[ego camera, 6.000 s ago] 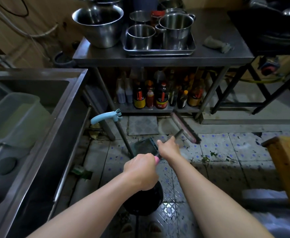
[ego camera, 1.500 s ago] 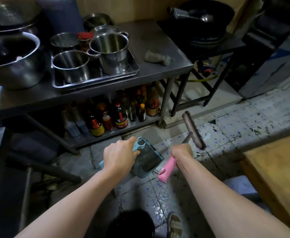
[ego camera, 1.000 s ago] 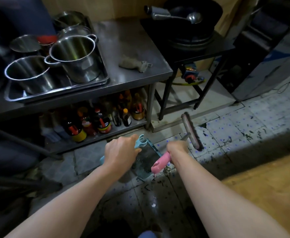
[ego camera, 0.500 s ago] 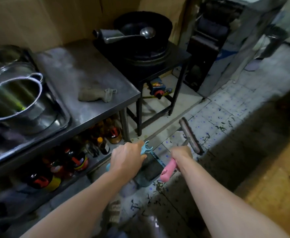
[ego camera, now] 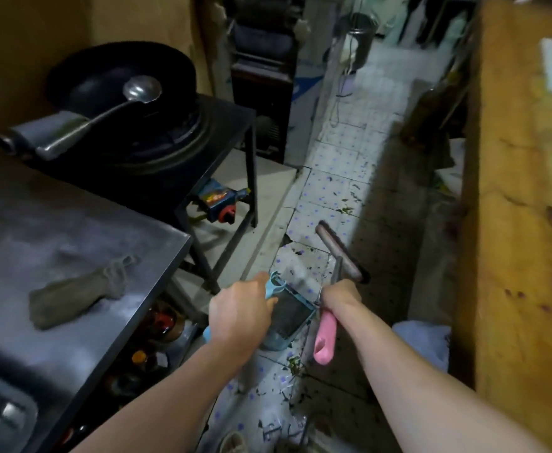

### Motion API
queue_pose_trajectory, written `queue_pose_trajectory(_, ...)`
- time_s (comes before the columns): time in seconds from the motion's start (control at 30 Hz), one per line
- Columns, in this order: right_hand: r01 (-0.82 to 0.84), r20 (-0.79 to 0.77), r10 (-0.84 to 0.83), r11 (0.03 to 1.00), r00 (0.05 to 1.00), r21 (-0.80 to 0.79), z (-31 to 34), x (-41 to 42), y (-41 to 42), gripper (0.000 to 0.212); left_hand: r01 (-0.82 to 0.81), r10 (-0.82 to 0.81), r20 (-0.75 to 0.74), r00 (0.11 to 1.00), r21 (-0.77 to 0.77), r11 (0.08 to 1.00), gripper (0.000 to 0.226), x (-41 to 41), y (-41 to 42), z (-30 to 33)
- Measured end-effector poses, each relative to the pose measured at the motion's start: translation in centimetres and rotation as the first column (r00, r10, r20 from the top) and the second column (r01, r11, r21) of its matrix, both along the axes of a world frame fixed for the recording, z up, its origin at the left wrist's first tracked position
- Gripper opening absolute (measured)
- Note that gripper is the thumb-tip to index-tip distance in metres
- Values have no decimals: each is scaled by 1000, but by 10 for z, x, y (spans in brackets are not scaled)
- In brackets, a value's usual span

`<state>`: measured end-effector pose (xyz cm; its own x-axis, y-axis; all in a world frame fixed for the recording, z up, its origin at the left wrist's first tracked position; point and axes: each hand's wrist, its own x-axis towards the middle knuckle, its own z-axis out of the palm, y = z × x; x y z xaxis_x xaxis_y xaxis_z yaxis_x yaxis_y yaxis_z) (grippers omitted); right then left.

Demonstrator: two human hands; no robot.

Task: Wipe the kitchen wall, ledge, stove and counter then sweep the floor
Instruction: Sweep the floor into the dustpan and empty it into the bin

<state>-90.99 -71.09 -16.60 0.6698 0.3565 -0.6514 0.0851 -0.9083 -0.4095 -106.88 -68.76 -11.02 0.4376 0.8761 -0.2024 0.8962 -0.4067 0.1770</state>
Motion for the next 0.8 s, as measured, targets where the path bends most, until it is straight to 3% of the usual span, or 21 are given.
queue_pose_trajectory(0.47,-2,-49,4,1000,999,28,-13,102,55,37,38,-37,-29,999,49,998,31,106,56,7)
queue_pose_trajectory(0.8,101,-30,-101,995,994,-9,-18,155,168,41,174,-176,59,983,49,984,32,165,192,-10)
